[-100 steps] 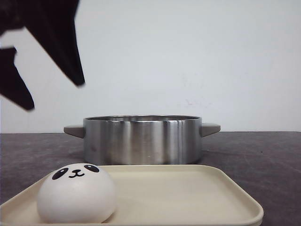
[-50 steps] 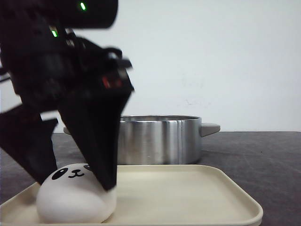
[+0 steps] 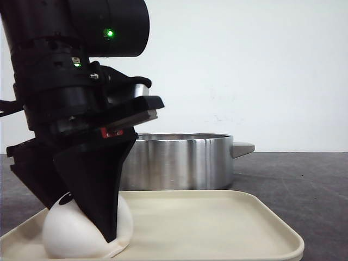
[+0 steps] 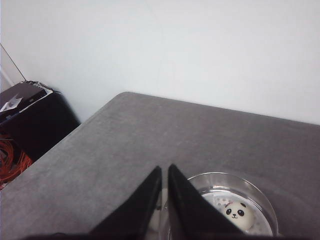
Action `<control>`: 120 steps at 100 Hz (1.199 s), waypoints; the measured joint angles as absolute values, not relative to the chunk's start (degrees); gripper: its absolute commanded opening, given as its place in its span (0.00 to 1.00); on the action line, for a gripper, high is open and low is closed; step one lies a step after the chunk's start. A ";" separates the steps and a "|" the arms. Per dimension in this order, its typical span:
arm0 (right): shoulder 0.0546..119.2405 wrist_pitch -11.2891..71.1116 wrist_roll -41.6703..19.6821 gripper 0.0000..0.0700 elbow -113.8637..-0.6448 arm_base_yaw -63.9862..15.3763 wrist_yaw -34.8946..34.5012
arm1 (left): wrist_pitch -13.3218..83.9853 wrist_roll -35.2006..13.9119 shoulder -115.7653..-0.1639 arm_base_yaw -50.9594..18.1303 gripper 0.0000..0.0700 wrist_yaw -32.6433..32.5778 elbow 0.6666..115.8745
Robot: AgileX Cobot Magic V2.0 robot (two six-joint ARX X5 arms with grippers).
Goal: Steam buns
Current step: 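Lower the left gripper onto the last bun on the tray and grasp, then carry the bun with the left gripper into the pot, release, lift away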
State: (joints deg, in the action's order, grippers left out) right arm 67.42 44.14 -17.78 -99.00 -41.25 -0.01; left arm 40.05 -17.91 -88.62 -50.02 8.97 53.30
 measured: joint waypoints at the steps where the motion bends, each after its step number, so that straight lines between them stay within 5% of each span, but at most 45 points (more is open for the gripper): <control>1: 67.42 44.18 -17.78 0.02 -99.00 -41.25 -0.01 | 40.10 -17.89 -88.49 -50.02 0.01 8.95 53.36; 15: 67.42 44.36 -17.78 0.02 -99.00 -41.25 -0.01 | 38.24 -17.04 -82.67 -50.02 0.01 8.23 58.50; 29: 67.42 44.34 -17.78 0.02 -99.00 -41.25 -0.01 | 27.09 -13.85 -79.35 -49.17 0.01 -0.01 67.46; 56: 67.44 44.36 -17.78 0.02 -98.98 -41.25 -0.01 | 17.91 -8.56 -88.25 -42.04 0.02 0.78 68.79; 62: 67.44 44.38 -17.78 0.02 -98.98 -41.25 0.01 | 18.72 -8.40 -90.50 -41.10 0.10 1.74 68.53; 82: 67.44 45.58 -17.78 0.02 -98.98 -41.25 0.01 | 19.33 -8.27 -94.15 -39.79 0.71 1.87 68.49; 90: 67.44 46.44 -17.78 0.02 -98.96 -41.25 0.01 | 18.87 -8.27 -94.28 -39.70 0.85 1.83 68.49; 114: 67.44 47.18 -17.78 0.02 -98.96 -41.25 0.25 | 22.41 -8.27 -94.28 -39.70 0.86 1.83 69.34; 120: 67.44 47.24 -17.76 0.02 -98.96 -41.25 0.32 | 25.91 -8.29 -94.30 -39.70 0.79 1.83 71.22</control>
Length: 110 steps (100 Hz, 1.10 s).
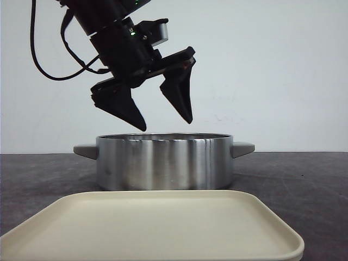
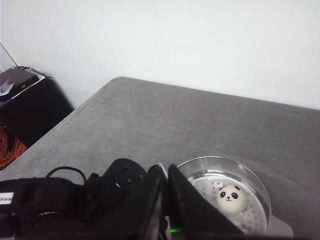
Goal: Steam buns
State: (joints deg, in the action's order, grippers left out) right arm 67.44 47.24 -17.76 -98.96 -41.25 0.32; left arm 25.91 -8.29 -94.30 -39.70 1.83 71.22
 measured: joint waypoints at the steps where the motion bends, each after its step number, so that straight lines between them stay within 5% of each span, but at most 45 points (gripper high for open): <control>1: 67.44 47.31 -17.74 0.02 -98.96 -41.25 0.40 | 26.24 -8.27 -94.30 -39.70 0.76 1.80 71.42; 14: 67.44 50.11 -15.94 0.02 -98.96 -41.25 4.71 | 30.87 -8.27 -92.25 -39.70 0.37 0.01 75.11; 31: 66.72 53.10 -13.23 0.02 -96.29 -42.46 11.57 | 32.36 -8.29 -80.97 -39.68 0.01 -5.58 74.89; 76: 45.23 15.07 -10.48 0.02 -56.01 -49.52 15.44 | 35.48 -9.19 -41.78 -30.11 0.00 -16.40 59.96; 110: 44.93 12.32 -10.46 0.02 -48.86 -49.50 18.04 | 42.48 -9.85 -25.65 -26.50 0.00 -16.64 52.12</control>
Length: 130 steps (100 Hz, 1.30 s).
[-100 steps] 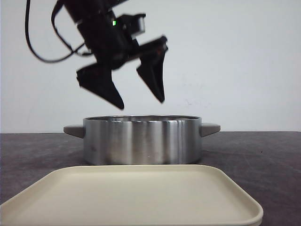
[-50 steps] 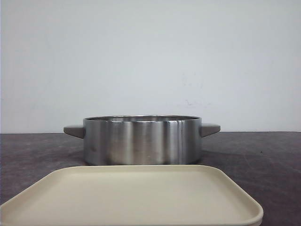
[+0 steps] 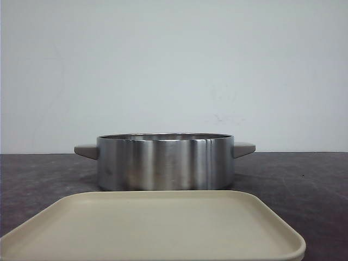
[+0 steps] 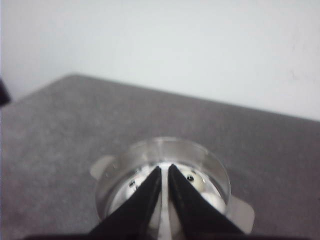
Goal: Steam buns
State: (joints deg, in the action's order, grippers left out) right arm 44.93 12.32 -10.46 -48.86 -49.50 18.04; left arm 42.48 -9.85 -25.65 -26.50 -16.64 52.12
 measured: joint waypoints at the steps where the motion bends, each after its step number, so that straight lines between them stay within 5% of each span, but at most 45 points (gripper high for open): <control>1: 44.84 12.34 -10.46 0.02 -48.90 -49.50 18.04 | 42.59 -9.85 -25.52 -26.50 0.00 -16.64 52.12; 73: 43.35 14.28 -10.46 0.02 -48.77 -48.31 18.33 | 42.70 -9.85 -23.18 -26.50 0.00 -16.64 52.12; 105: 22.96 -2.96 -7.40 0.02 -21.74 -27.62 9.72 | 42.70 -9.85 -23.18 -26.50 0.00 -16.64 52.12; 130: 6.70 -0.95 -6.70 0.02 -4.34 -14.39 9.10 | 42.70 -9.85 -23.18 -26.50 0.00 -16.64 52.12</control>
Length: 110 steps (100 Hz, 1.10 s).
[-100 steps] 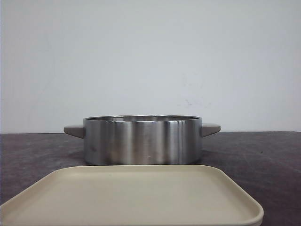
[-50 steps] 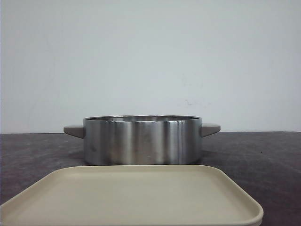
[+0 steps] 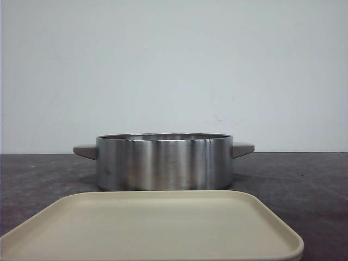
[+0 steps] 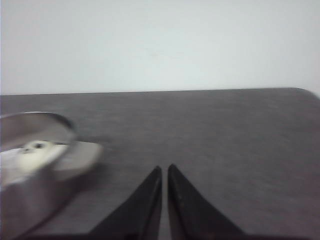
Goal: Steam buns
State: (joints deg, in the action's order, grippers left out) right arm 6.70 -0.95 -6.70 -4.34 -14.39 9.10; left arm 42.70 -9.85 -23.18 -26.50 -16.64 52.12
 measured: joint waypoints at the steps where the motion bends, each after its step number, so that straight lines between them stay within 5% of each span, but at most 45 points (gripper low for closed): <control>1: 6.28 -0.93 -6.59 0.02 -4.05 -14.04 9.06 | 42.70 -9.85 -23.18 -26.50 0.00 -16.64 52.12; 32: 0.32 9.13 -5.78 0.02 -0.82 -7.35 8.95 | 42.70 -9.85 -23.18 -26.50 0.00 -16.64 52.12; 110: 0.27 9.21 -5.74 0.02 -0.86 -4.82 8.64 | 42.70 -9.85 -23.16 -26.50 0.00 -16.64 52.12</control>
